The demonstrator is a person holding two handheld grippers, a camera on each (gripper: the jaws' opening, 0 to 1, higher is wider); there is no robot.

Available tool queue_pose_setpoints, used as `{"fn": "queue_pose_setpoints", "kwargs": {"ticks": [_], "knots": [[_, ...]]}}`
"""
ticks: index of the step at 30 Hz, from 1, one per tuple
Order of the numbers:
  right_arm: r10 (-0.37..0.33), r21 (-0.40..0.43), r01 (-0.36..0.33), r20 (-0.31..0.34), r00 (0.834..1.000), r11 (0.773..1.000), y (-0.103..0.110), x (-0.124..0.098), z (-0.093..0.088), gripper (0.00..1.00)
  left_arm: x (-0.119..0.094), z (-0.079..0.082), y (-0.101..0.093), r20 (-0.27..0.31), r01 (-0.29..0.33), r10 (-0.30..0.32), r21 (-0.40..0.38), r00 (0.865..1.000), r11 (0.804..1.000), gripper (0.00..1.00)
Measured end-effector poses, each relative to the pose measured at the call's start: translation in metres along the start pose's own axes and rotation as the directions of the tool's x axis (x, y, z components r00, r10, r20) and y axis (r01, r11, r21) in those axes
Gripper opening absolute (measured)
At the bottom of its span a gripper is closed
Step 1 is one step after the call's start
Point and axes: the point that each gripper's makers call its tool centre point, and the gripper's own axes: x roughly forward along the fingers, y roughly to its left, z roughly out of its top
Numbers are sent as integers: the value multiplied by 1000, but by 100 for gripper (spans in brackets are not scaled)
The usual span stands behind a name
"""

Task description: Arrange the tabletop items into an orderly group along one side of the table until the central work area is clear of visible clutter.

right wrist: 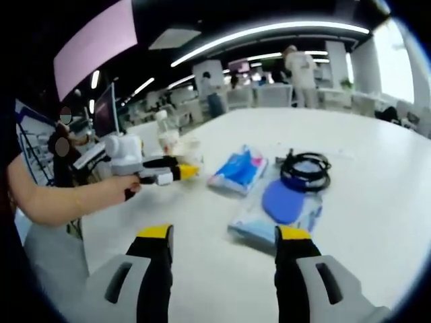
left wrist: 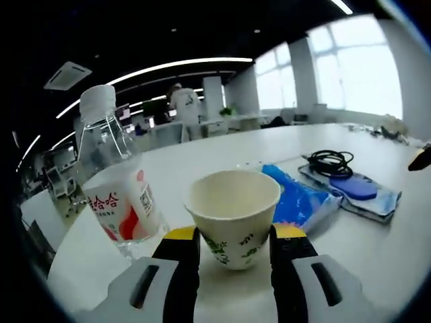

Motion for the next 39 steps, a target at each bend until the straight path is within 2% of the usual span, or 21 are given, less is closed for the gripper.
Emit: {"fn": "queue_pose_setpoints", "kwargs": {"ticks": [8,14,18,21,24,28,35,39], "knots": [[3,-4,-3,1,1000,1000,0,0,0,58,-2,-13,2,-53,-19,19,-17,998,1000,36],[-3,-10,3,5,1000,1000,-3,-1,2,58,-7,-15,-1,-67,-18,15,-35,998,999,41],[-7,-24,7,11,1000,1000,-6,-3,7,58,-15,-15,-4,-97,-5,-3,-80,995,997,48],[-20,-48,21,18,1000,999,-13,-5,15,59,-24,-11,-5,-86,-15,5,-118,996,993,47],[-26,-69,26,7,1000,997,-17,-6,18,62,-31,-6,-7,-87,-12,4,-90,996,996,51],[-25,-107,26,10,1000,994,-20,-7,26,62,-40,6,-11,-61,6,-12,-109,998,994,54],[-2,-180,0,-8,1000,984,-20,-4,39,63,-55,15,-14,-49,-29,21,-184,999,982,60],[18,-233,-22,-18,1000,972,-19,-1,47,65,-59,20,-22,-44,-20,11,-226,999,974,64]]}}
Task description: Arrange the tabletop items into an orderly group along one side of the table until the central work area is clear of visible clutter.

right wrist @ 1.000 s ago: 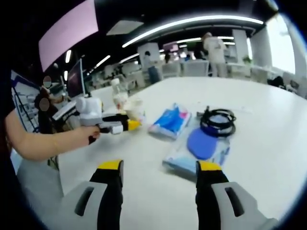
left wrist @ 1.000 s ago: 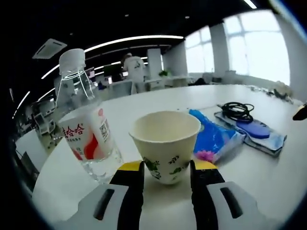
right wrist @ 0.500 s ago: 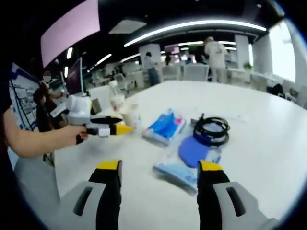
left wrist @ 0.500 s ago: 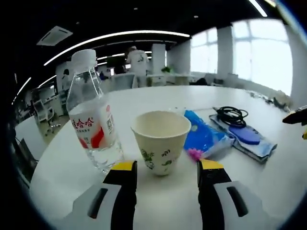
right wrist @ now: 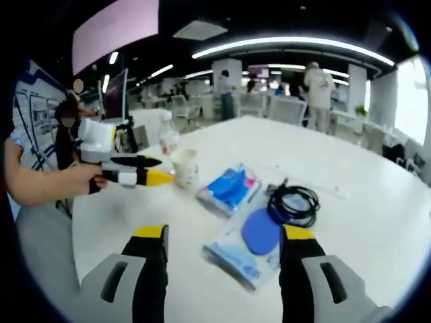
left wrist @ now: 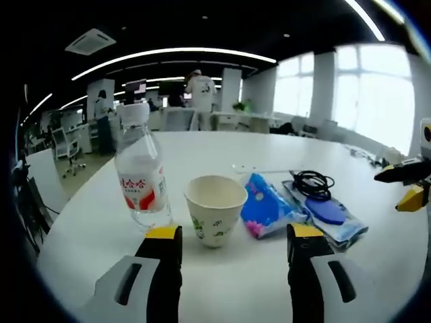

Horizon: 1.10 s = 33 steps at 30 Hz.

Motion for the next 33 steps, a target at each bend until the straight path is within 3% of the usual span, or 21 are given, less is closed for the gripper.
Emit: {"fn": "queue_pose_setpoints", "kwargs": {"ticks": [8,11,14,16,22,30,33], "knots": [[25,-50,-27,-32,999,998,-10,10,6,67,-7,-1,-15,-14,-29,27,-124,1000,992,73],[38,-62,-40,-33,999,997,-14,15,10,68,-8,0,-22,-11,-40,39,-133,999,990,74],[54,-79,-56,-35,998,995,-19,23,13,69,-7,-5,-25,-28,-78,74,-213,997,974,79],[57,-90,-60,-29,998,994,-21,26,15,70,-7,-4,-26,-21,-104,102,-204,995,973,79],[72,-141,-73,-10,997,987,-30,39,23,71,-3,-7,-39,-35,-114,108,-278,994,954,80],[67,-178,-71,-31,997,982,-43,57,30,69,2,-12,-48,-65,-130,113,-380,991,916,79],[59,-199,-66,-40,997,978,-52,67,31,68,5,-16,-51,-74,-140,120,-387,990,911,77]]}}
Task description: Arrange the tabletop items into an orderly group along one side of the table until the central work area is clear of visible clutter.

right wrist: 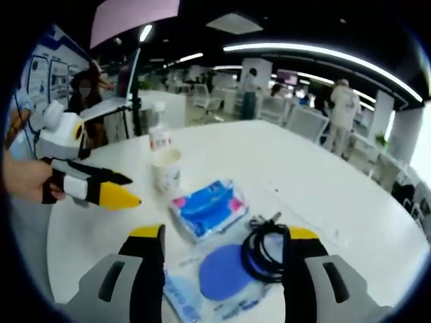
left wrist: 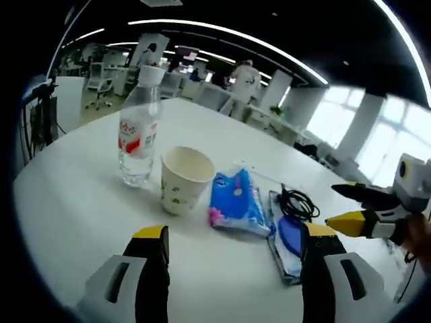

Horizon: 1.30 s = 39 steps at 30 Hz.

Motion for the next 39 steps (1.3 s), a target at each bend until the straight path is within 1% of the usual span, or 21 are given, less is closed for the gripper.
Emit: {"fn": "queue_pose_setpoints", "kwargs": {"ticks": [5,6,9,11,15,18,19,24,28,34,35,39], "knots": [[0,-28,0,1,1000,1000,-10,14,1,65,8,-4,-2,-14,-15,15,-53,1000,998,76],[-2,-29,2,0,1000,1000,-15,18,1,65,10,-6,-3,-25,-21,19,-71,999,997,75],[2,-42,-2,9,1000,999,-20,24,4,64,16,-5,-5,-25,-26,24,-71,999,997,73],[9,-56,-9,8,1000,998,-22,30,5,63,20,-7,-7,-31,-32,30,-84,999,996,73],[16,-110,-18,-15,1000,994,-25,45,4,61,27,-14,-13,-49,-34,28,-122,998,992,70],[30,-130,-33,-24,999,991,-25,56,3,60,32,-17,-17,-55,-35,28,-122,998,992,69],[32,-148,-37,-38,999,988,-26,61,1,59,34,-18,-19,-60,-35,28,-130,998,991,68],[53,-170,-62,-56,997,983,-30,75,-2,59,41,-21,-23,-70,-32,21,-166,997,986,64],[64,-176,-75,-66,996,981,-35,87,-3,57,47,-25,-24,-82,-38,24,-175,996,984,60],[89,-183,-103,-82,993,978,-36,103,-4,53,54,-28,-25,-94,-60,40,-213,995,975,57],[102,-183,-115,-82,991,976,-35,106,-4,52,56,-29,-25,-96,-65,44,-221,994,973,57],[134,-200,-152,-100,986,968,-33,119,-5,48,61,-31,-27,-110,-79,51,-270,993,960,55]]}}
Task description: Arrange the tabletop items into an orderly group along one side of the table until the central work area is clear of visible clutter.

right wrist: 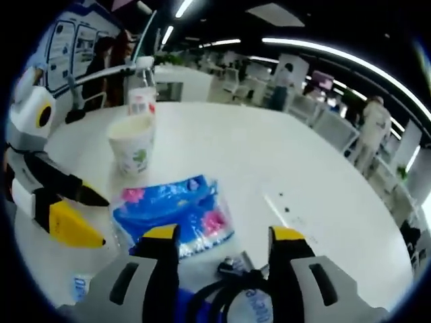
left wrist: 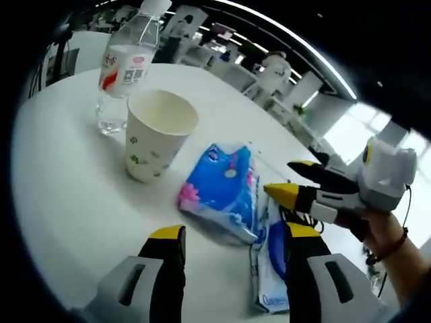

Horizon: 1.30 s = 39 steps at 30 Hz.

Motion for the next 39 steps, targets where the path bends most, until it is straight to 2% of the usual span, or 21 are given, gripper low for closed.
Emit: {"fn": "queue_pose_setpoints", "kwargs": {"ticks": [9,15,18,24,27,30,35,39], "knots": [[94,-36,-94,-12,996,995,8,21,-2,42,9,-5,-1,-35,-22,19,-92,999,996,47],[87,-59,-87,-9,996,994,4,28,0,37,14,0,1,-27,-24,21,-114,999,993,43],[102,-64,-101,6,995,993,4,32,4,31,16,2,2,-28,-33,30,-134,999,990,40],[104,-76,-104,-4,995,992,3,36,2,23,17,-6,12,-69,-71,62,-130,996,989,23],[109,-79,-110,-7,994,991,4,37,2,14,17,-5,11,-63,-69,60,-135,996,988,24],[110,-82,-111,-13,994,990,5,37,0,12,17,-6,11,-69,-72,62,-146,996,987,22],[103,-84,-105,-21,994,991,2,36,-2,4,17,-9,11,-78,-70,58,-160,995,985,9],[106,-83,-108,-27,994,991,3,34,-4,2,17,-10,13,-79,-78,64,-176,995,981,4]]}}
